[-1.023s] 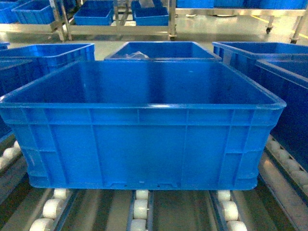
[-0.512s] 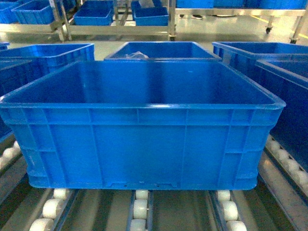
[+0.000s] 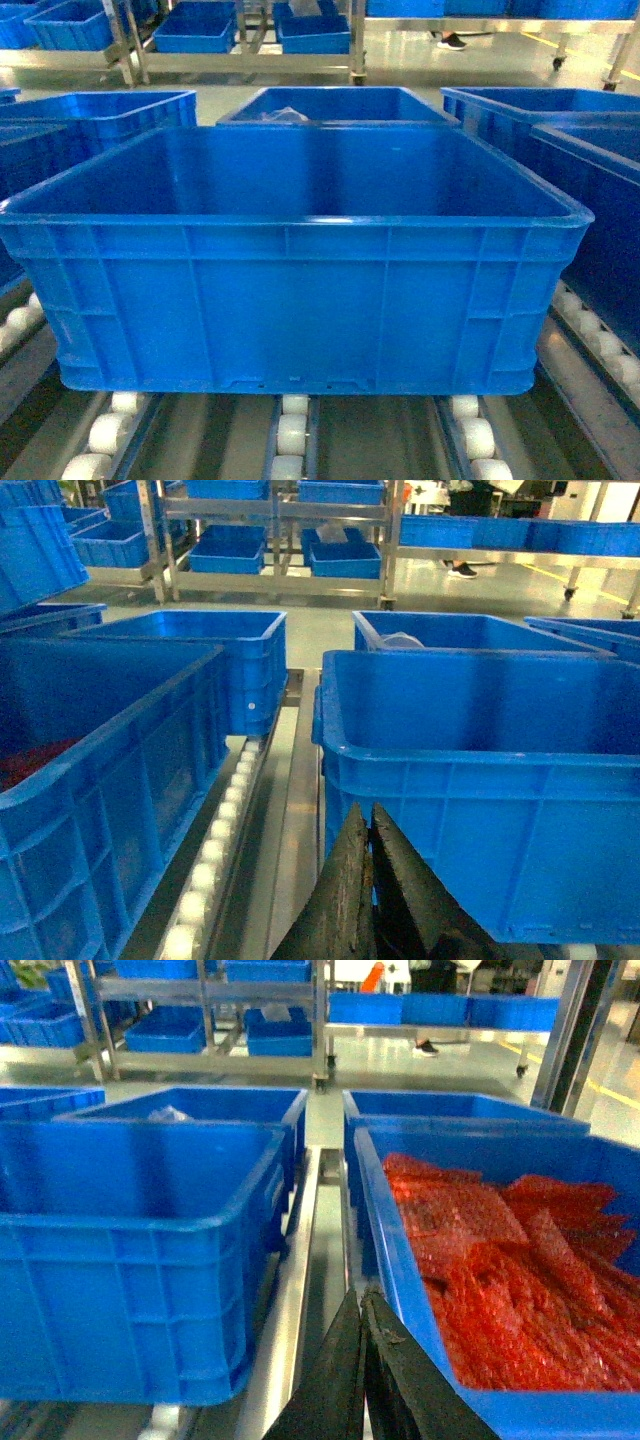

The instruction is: Place box next to blue box on left shelf

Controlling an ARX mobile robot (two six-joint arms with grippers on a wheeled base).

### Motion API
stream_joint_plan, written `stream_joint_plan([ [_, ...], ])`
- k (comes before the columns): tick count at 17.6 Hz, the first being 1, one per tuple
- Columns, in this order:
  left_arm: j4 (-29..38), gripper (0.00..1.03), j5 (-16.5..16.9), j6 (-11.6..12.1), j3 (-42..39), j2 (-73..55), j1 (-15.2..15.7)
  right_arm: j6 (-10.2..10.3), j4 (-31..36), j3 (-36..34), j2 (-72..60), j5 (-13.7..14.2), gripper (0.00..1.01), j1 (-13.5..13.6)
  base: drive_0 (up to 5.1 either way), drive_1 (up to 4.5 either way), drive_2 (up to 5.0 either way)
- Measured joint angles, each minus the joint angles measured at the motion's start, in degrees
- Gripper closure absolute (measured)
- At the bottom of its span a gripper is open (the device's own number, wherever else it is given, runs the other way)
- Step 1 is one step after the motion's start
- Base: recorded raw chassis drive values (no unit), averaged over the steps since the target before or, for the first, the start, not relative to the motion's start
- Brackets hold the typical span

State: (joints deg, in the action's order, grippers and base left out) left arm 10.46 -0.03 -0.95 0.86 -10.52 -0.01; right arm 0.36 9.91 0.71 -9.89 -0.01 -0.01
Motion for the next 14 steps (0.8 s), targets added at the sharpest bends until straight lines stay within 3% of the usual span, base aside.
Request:
stream_joint_plan([
  [1,-0.85,1.01,0.04,0.00,0.00,0.87,0.00,0.00,-7.32,0.04,4.52,-0.02,0.99,0.00,0.0,0.00,0.0],
  [2,-4.17,1.01,-0.13,0.00,0.07,3.19,0.00,0.00,-9.60,0.04,6.47,-0.20,0.99,0.00,0.0,0.00,0.0],
  [3,-10.54,1.01,0.22,0.02,0.04,7.43,0.00,0.00,-10.12,0.04,9.62,0.00,0.99,0.00,0.0,0.00,0.0],
  [9,-10.73,0.99,0.02,0.09,0.02,10.08,0.00,-0.02,-10.23,0.02,9.62,-0.02,0.99,0.00,0.0,0.00,0.0],
  [12,-10.73,0.59,0.00,0.11,0.02,10.08,0.00,-0.04,-10.16,0.02,9.62,-0.02,0.61,0.00,0.0,0.00,0.0],
  [14,-10.73,0.39,0.00,0.11,0.02,10.08,0.00,-0.04,-10.19,0.02,9.62,-0.02,0.41,0.00,0.0,0.00,0.0],
])
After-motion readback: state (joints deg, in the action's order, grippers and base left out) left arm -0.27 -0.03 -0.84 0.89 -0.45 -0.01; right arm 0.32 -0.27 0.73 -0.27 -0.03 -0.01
